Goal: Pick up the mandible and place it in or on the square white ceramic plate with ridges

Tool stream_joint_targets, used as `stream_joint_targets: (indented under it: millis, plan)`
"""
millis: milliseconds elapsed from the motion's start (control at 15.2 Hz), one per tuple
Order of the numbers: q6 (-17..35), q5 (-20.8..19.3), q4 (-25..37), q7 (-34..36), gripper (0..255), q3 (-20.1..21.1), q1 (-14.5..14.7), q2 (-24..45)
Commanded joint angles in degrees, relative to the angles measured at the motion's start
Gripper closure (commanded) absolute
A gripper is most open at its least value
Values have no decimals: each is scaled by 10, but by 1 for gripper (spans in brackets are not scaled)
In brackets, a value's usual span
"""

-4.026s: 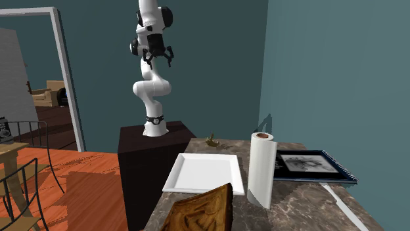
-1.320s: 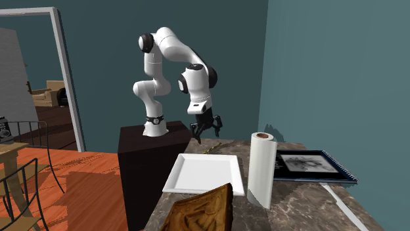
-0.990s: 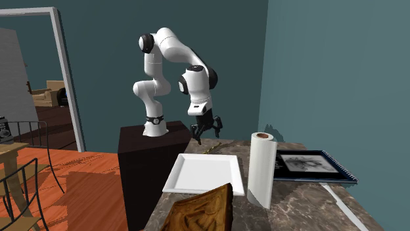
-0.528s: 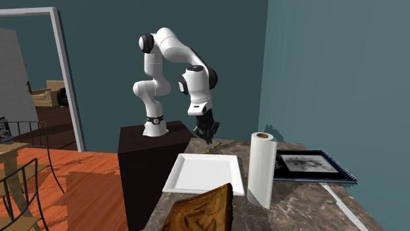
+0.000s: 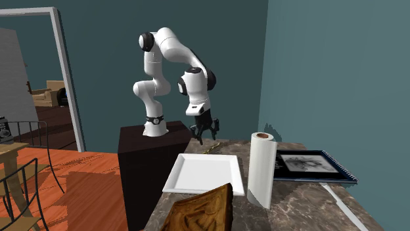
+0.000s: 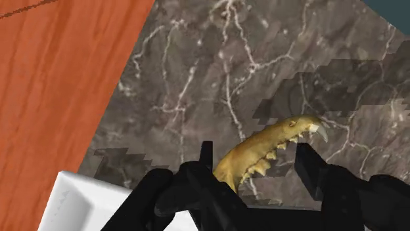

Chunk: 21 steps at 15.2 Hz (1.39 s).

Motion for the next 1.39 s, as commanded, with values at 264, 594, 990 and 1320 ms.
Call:
stream_joint_targets:
  millis: [264,594,990,1320]
  plan:
    - [55,37,9,57,0,-10,-13,13]
    - [108,67,13,87,0,-15,-18,38]
    - [132,75,20,81,0,-10,-16,68]
    - [132,76,20,81,0,-11,-14,68]
